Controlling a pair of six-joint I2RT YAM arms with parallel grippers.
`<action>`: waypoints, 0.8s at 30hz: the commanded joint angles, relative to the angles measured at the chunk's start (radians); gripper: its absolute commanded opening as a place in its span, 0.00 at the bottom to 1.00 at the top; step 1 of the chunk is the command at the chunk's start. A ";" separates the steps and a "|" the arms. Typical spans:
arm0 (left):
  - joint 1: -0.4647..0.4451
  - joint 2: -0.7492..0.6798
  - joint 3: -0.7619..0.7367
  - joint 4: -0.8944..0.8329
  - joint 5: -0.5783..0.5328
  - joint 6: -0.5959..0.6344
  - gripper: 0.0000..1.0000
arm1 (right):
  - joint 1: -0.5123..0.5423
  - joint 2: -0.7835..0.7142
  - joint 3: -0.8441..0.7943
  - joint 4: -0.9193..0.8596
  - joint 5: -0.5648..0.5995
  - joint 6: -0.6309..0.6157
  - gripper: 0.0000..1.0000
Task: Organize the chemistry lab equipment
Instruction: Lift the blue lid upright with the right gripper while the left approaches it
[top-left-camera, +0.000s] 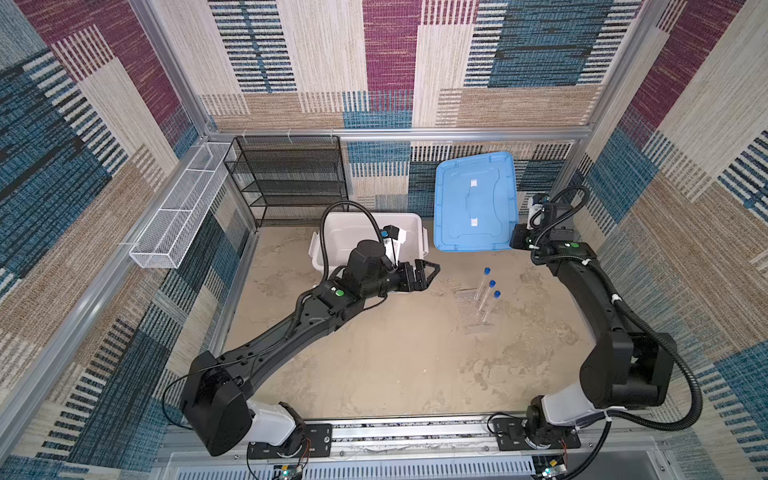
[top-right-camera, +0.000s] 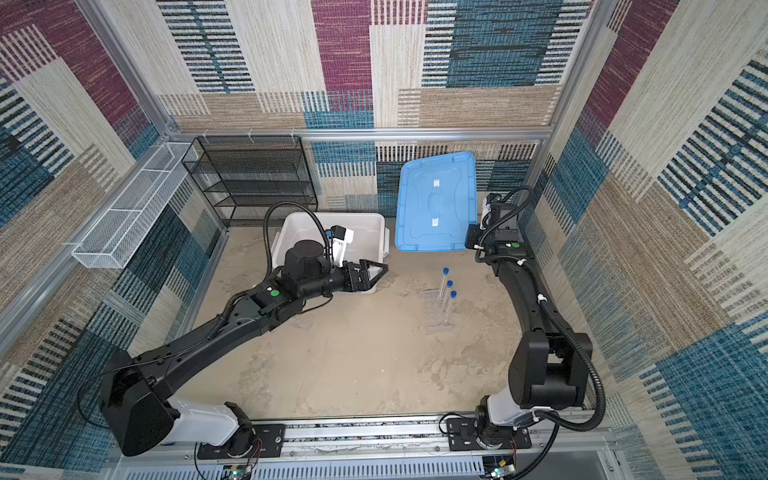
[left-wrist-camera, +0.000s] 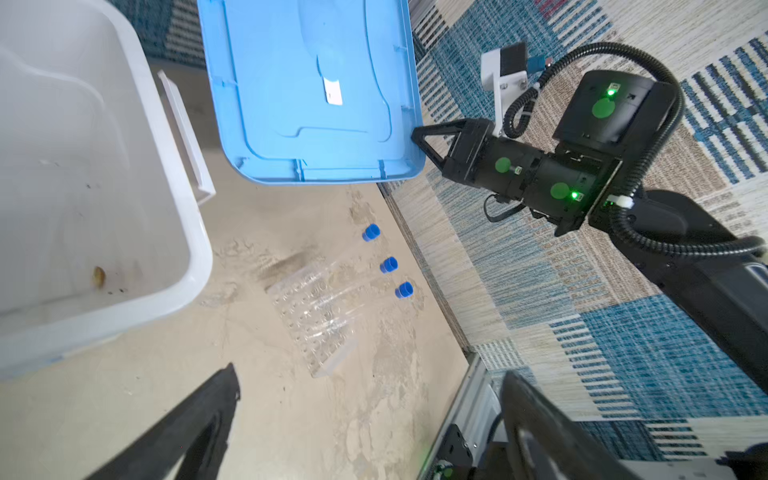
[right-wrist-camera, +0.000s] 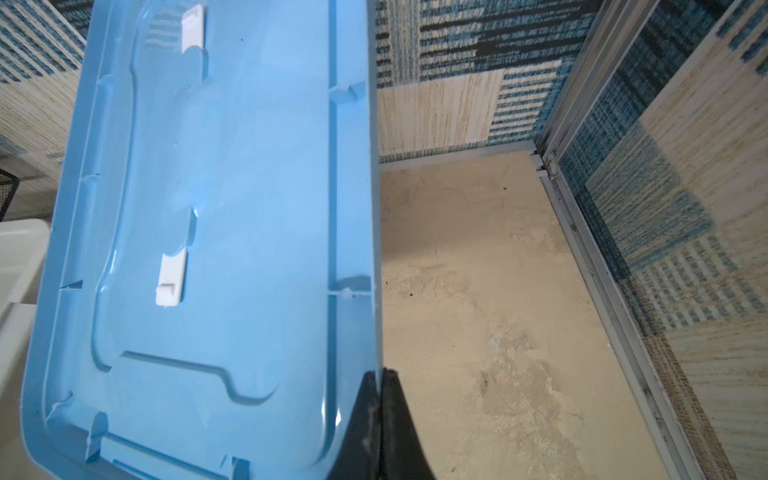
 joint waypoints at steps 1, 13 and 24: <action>0.005 -0.001 0.047 -0.109 -0.010 0.141 1.00 | 0.000 -0.045 -0.004 0.046 -0.010 0.026 0.00; 0.116 -0.009 0.139 -0.034 0.168 0.267 1.00 | 0.000 -0.286 -0.069 0.056 -0.233 0.079 0.00; 0.119 0.056 0.186 0.078 0.285 0.200 0.97 | 0.000 -0.415 -0.189 0.154 -0.482 0.140 0.00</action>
